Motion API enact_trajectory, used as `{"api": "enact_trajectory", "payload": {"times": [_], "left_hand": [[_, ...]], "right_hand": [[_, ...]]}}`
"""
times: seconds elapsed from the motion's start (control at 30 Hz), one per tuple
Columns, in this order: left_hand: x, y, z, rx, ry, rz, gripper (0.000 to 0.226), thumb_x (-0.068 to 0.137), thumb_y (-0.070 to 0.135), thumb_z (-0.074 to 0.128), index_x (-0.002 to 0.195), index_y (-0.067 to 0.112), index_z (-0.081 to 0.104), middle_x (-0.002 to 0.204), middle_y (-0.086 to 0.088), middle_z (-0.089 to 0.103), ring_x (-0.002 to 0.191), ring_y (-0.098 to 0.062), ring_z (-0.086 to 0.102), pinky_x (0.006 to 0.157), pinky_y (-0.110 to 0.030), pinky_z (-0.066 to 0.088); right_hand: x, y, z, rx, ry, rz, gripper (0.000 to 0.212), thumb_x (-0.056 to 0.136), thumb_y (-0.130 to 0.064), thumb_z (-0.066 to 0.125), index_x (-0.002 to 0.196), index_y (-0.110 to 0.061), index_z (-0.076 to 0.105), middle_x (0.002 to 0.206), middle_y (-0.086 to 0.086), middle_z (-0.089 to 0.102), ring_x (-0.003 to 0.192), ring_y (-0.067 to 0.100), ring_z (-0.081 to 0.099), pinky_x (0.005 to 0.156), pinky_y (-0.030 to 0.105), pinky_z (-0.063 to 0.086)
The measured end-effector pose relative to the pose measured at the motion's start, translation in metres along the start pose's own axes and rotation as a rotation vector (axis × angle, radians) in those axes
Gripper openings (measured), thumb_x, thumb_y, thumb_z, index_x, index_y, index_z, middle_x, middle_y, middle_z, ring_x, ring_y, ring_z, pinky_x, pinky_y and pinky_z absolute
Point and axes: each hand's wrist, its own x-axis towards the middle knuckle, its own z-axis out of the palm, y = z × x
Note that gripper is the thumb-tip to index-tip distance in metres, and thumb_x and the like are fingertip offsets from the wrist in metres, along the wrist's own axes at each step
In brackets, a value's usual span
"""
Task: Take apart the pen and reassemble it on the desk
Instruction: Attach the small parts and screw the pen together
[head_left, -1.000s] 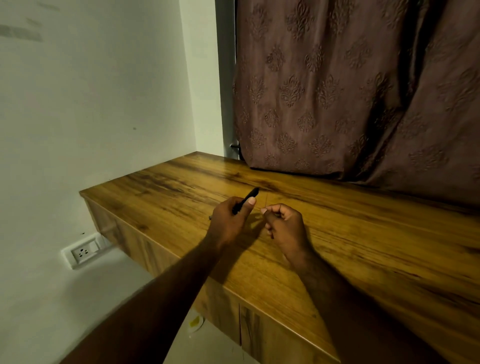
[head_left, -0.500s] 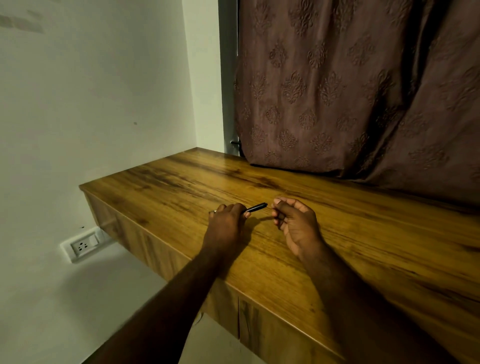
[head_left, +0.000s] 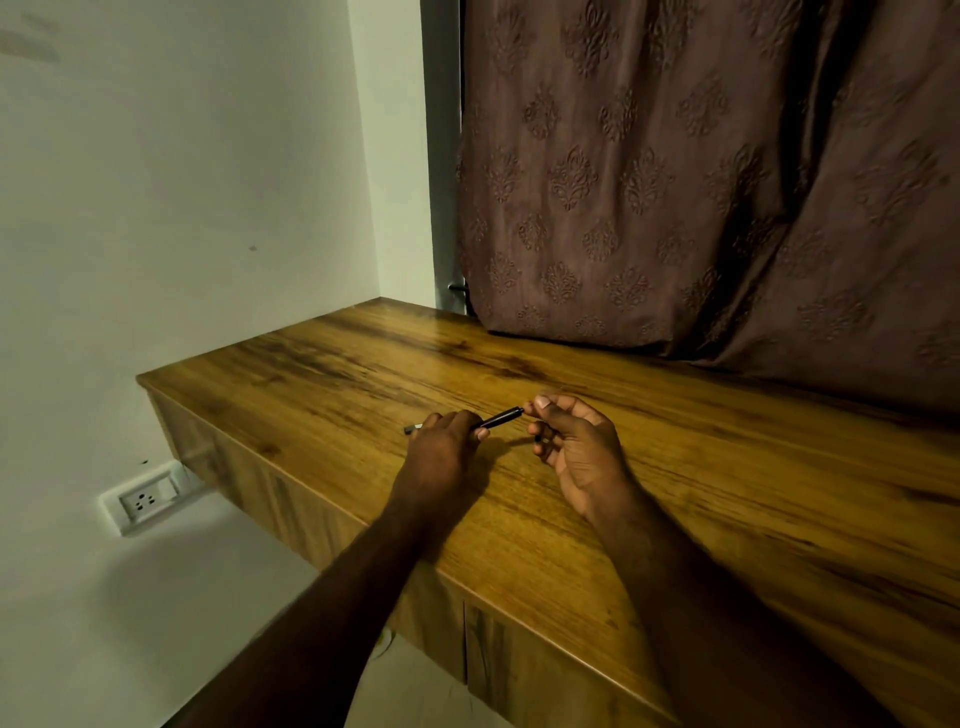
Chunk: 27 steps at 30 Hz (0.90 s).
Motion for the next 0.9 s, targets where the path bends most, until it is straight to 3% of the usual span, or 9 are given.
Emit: {"api": "enact_trajectory", "payload": {"times": [0.4,0.9], "left_hand": [[-0.0041,0.0103,-0.0085,-0.044,0.024,0.010,0.032,0.094,0.041,0.044,0.092,0.013,0.060,0.078,-0.009,0.061,0.073,-0.026,0.052,0.062,-0.039,0.045],[-0.0030,0.0074,-0.0066,-0.047,0.023,0.028,0.042,0.092,0.051,0.035,0.092,0.016,0.060,0.078,-0.007,0.062,0.072,-0.023,0.051,0.061,-0.034,0.041]], "right_hand": [[0.0008,0.0015,0.0015,0.034,-0.021,-0.038,0.008,0.086,-0.001,0.063,0.085,-0.006,0.070,0.078,0.009,0.073,0.063,0.013,0.062,0.056,0.025,0.051],[-0.0007,0.0016,0.0048,0.046,-0.014,-0.053,0.007,0.087,0.002,0.061,0.087,-0.001,0.067,0.078,0.012,0.068,0.062,0.014,0.060,0.055,0.024,0.051]]}}
